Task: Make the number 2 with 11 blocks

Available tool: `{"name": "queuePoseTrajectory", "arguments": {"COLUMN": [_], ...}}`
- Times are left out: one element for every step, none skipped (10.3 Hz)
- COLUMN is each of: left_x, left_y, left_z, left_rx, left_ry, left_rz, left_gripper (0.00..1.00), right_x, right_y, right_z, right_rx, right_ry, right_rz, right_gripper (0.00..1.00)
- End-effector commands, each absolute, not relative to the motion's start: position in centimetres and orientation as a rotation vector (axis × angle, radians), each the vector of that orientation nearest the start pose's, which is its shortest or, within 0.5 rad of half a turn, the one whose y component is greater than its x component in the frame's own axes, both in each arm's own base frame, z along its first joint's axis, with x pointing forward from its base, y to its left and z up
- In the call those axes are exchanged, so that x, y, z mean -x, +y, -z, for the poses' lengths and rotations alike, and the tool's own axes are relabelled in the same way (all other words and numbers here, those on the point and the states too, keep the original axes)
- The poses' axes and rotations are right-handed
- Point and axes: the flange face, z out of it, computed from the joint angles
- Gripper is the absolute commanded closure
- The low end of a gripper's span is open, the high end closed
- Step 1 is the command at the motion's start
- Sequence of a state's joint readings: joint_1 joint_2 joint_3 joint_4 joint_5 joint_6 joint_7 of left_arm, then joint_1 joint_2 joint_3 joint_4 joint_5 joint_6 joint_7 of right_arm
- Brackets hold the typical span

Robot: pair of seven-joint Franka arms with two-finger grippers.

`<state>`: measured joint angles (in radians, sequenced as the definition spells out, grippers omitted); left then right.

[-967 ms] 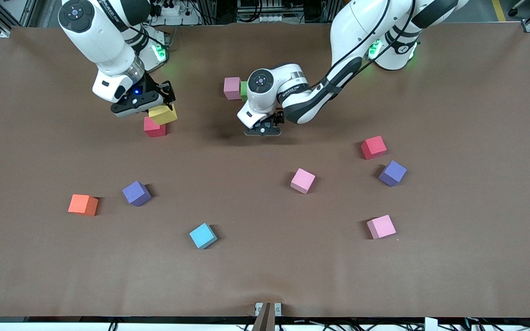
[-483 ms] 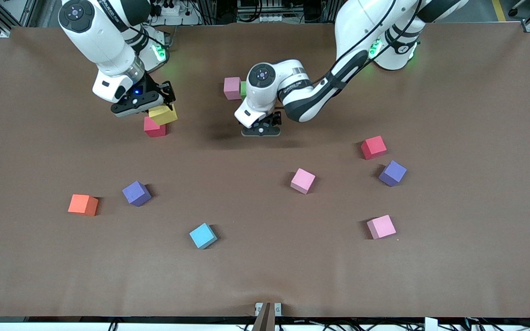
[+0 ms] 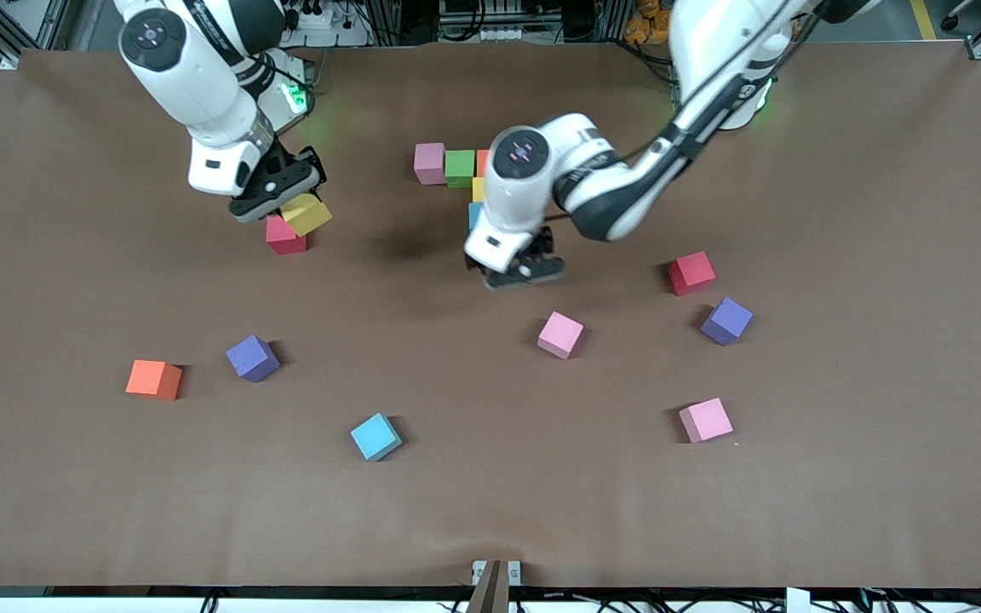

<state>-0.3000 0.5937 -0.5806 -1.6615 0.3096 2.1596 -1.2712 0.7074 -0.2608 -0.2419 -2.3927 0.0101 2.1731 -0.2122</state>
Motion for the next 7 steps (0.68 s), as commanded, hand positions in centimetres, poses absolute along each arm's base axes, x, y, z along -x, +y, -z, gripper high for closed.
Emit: {"name": "queuePoseTrajectory", "arguments": {"left_x": [-51.4, -52.7, -52.8, -53.6, -54.9, -55.3, -55.8], "left_y": [-44.8, -43.7, -43.6, -42.8, -42.7, -43.1, -42.7], "left_z": [-32.2, -31.3, -30.0, -28.0, -26.7, -26.2, -26.1], "left_rx": [3.084, 3.051, 2.985, 2.943, 2.927, 2.899, 2.861], "left_ry": [-0.748, -0.866, -1.013, -1.079, -1.129, -1.202, -1.284], "left_rz": [-0.102, -0.127, -0.134, -0.158, -0.171, -0.178, -0.169], "left_gripper": [0.0, 0.0, 0.0, 0.0, 0.0, 0.0, 0.0], "right_x": [-41.4, -40.8, -39.9, -39.0, -37.7, -37.0, -36.1], "right_y": [24.1, 26.3, 28.7, 30.5, 32.3, 33.1, 34.1], "right_z": [-38.7, -37.1, -35.7, -34.8, -34.1, -33.3, -32.4], "right_rx": [2.725, 2.655, 2.61, 2.576, 2.539, 2.519, 2.484], "right_ry": [-1.503, -1.646, -1.73, -1.792, -1.854, -1.913, -1.999], "right_rz": [0.049, 0.059, 0.077, 0.089, 0.079, 0.059, 0.035], "right_gripper": [0.63, 0.63, 0.63, 0.63, 0.63, 0.63, 0.63]}}
